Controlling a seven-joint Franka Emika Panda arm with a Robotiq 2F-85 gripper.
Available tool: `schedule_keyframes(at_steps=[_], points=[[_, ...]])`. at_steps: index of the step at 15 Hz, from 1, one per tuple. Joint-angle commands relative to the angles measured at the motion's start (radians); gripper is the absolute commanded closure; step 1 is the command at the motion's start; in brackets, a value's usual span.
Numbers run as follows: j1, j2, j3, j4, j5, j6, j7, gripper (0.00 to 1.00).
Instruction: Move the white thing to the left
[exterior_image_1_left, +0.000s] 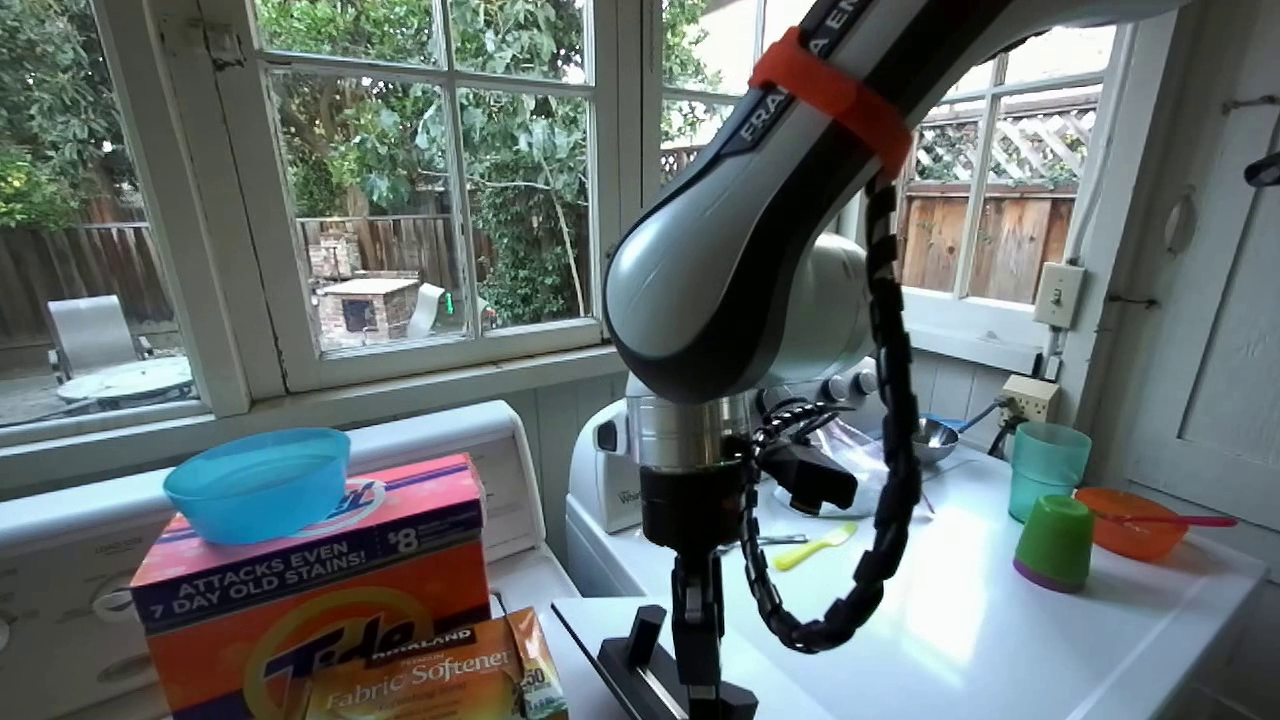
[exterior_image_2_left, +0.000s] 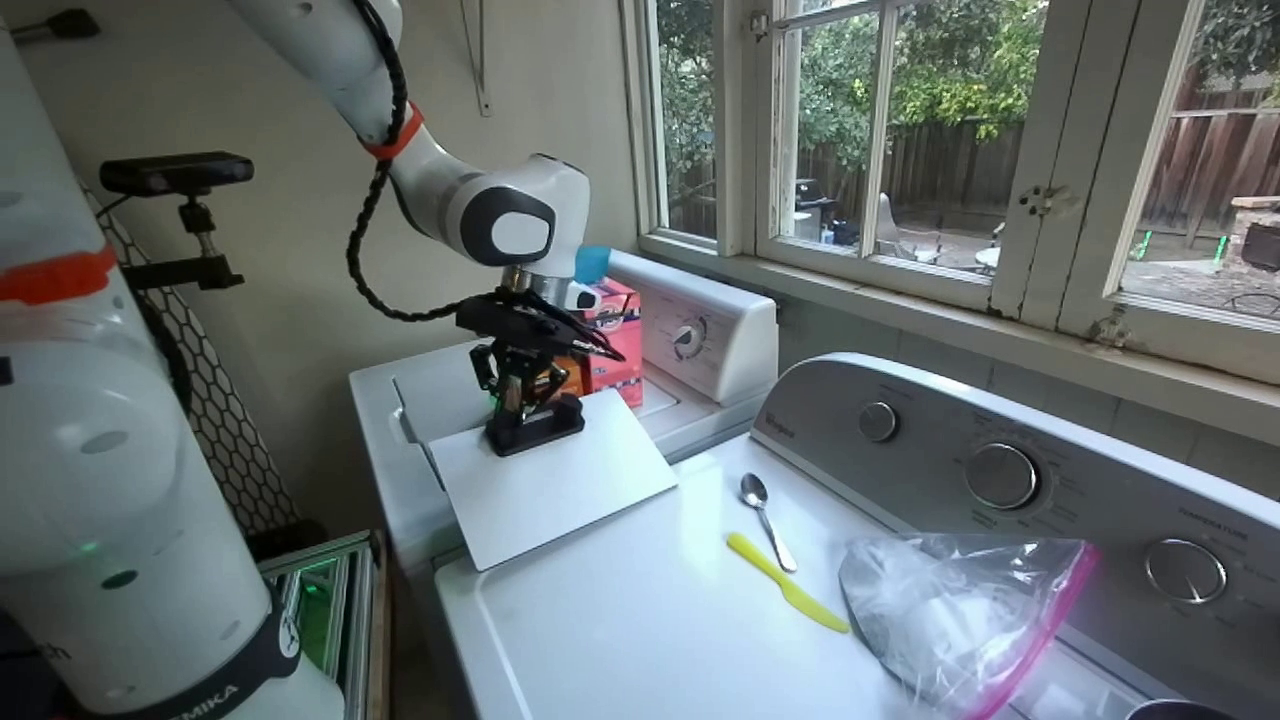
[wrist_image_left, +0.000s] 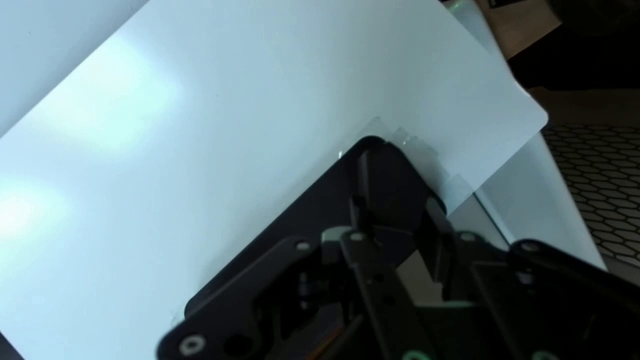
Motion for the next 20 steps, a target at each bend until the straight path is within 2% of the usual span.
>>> schedule_keyframes(at_steps=[1,4,9,20], points=[[-0.011,0.023,0.025,0.002,-0.053,0.033,0.053,0.93],[-0.014,0.054,0.028,0.009,-0.086,0.041,0.066,0.93],[-0.026,0.124,0.047,0.044,-0.030,0.043,-0.045,0.93],[-0.082,0.254,0.090,0.106,0.017,0.096,-0.134,0.93]])
